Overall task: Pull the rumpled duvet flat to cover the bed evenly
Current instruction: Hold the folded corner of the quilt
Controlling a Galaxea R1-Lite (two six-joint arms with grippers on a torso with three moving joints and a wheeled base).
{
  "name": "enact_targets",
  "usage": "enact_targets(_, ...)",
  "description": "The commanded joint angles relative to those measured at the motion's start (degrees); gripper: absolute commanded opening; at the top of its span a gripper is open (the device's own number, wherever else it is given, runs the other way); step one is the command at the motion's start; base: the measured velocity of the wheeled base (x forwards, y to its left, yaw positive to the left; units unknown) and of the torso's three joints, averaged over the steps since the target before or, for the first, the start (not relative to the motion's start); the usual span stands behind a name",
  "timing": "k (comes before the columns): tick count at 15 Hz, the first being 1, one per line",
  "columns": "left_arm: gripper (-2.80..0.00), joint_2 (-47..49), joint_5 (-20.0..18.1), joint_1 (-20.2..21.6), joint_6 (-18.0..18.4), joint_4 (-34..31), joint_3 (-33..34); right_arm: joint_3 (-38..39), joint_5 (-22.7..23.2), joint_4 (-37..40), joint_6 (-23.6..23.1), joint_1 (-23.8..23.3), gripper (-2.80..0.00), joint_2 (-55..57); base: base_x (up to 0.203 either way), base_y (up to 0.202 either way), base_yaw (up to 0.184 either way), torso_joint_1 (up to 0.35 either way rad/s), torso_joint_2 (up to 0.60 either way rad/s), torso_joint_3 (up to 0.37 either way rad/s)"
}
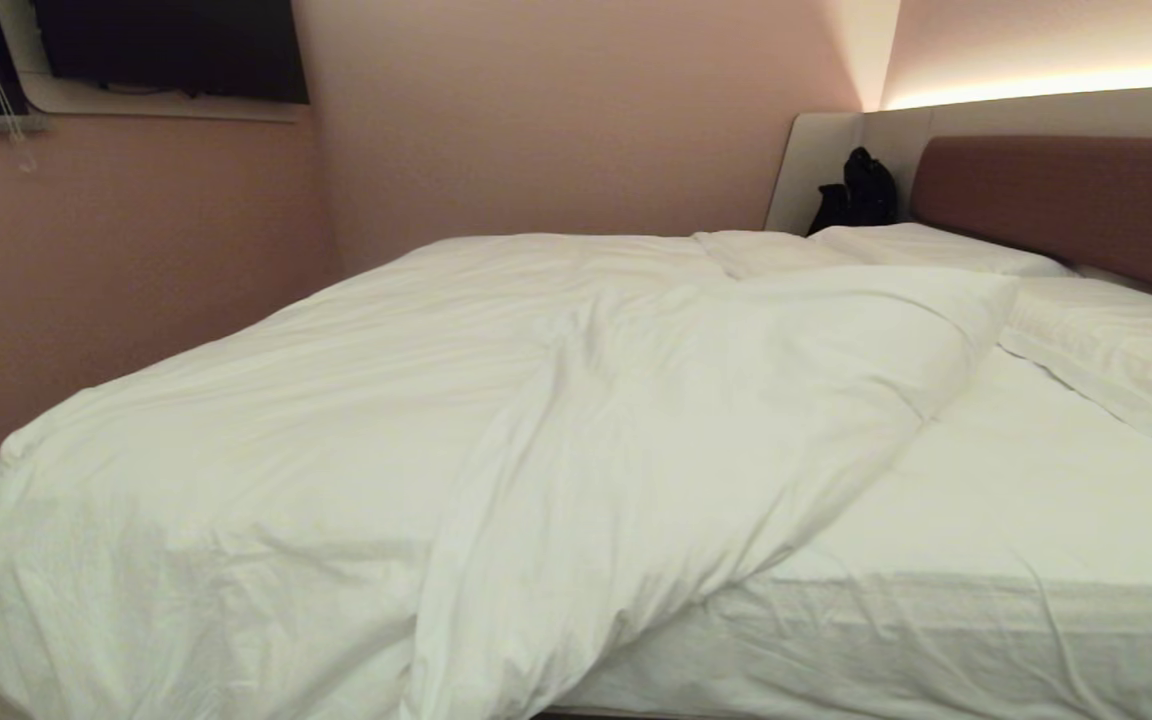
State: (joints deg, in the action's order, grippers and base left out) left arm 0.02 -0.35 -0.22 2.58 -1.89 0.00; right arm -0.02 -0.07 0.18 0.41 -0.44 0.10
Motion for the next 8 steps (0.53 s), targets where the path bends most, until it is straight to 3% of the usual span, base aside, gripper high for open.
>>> enact_targets(1,-2.80,-0.02,0.00,-0.01,-0.04,0.04,0.00,-0.05,-0.05,-0.01,-0.02,0.06,-2.80,-0.01,0.000,-0.195,-0.001,0.002,0.00,0.000)
enact_targets(8,-2.80,-0.02,0.00,-0.04,-0.04,0.04,0.00,0.02,-0.01,-0.01,0.02,0.00,-2.80,-0.01,0.000,-0.195,0.001,0.004,0.00,0.001)
